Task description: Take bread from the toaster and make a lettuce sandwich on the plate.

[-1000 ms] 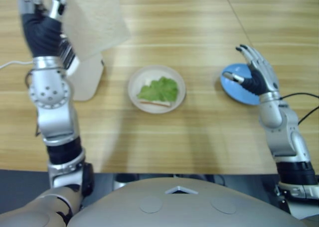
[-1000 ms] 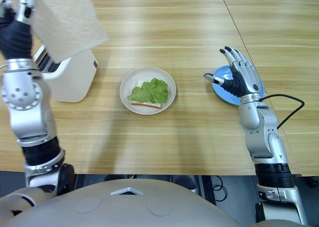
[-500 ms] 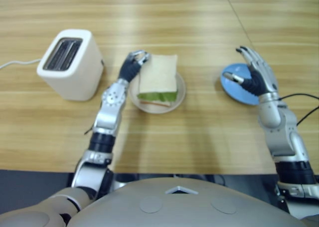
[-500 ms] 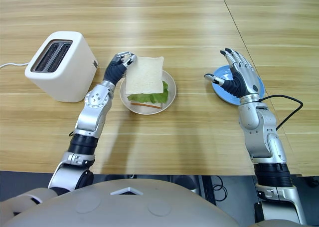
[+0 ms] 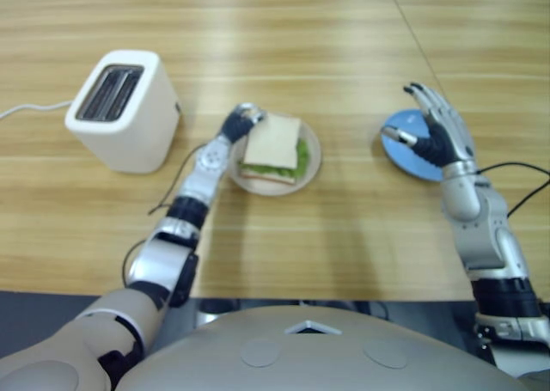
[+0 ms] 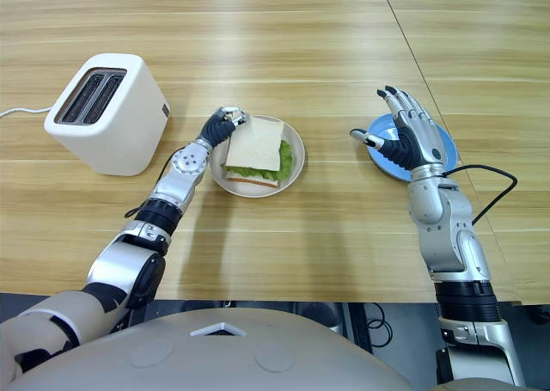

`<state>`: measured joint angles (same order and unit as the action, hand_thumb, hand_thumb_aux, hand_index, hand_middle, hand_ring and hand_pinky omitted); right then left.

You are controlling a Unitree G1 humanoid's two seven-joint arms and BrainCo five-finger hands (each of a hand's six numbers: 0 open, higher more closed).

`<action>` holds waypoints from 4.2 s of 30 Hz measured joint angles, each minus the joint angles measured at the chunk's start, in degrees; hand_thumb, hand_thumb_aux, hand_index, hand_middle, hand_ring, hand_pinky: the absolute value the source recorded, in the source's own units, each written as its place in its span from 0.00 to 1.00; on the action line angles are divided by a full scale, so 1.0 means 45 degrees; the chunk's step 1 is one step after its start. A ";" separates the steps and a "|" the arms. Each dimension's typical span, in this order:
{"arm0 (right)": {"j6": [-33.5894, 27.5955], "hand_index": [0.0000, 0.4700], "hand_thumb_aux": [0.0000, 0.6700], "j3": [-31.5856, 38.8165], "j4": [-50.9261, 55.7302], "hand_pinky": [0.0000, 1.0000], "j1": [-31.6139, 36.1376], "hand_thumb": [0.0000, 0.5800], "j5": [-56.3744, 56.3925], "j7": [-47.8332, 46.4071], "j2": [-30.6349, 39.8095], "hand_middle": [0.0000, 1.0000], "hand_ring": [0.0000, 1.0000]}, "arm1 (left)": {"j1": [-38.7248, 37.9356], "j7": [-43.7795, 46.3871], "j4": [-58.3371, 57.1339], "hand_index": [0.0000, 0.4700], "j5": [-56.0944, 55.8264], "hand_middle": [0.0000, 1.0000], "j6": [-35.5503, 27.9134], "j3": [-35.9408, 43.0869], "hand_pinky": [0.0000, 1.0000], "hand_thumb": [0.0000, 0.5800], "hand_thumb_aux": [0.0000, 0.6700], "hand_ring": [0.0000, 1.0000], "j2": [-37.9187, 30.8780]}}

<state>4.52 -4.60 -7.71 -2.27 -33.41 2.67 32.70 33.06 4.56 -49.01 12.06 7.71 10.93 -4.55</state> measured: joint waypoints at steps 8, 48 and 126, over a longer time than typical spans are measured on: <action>0.0586 0.00 0.00 0.1251 -0.0233 0.00 0.0046 0.00 -0.1046 -0.0272 0.0055 0.00 0.00 | 0.0425 0.0638 -0.1124 0.98 0.0577 1.00 -0.0157 0.0596 1.00 1.00 1.00 1.00 0.0004; 0.2670 0.59 0.60 0.8533 0.4776 0.00 0.3252 0.84 -0.5144 -0.0241 -0.1890 0.00 0.00 | -0.3264 -0.2282 1.1090 0.32 0.3046 0.00 -0.2454 -0.1336 0.00 0.55 0.33 0.00 -0.2291; 0.4701 0.00 0.00 0.2349 0.5241 0.00 0.2354 0.00 0.7925 0.0352 -0.3143 0.00 0.00 | -0.2926 -0.2563 0.7515 0.00 -0.0790 0.00 -0.0460 -0.2729 0.00 0.00 0.00 0.00 0.0492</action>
<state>25.68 5.97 15.88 8.32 2.25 4.25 18.56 19.89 -6.98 -15.19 8.51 5.64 -1.36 -2.33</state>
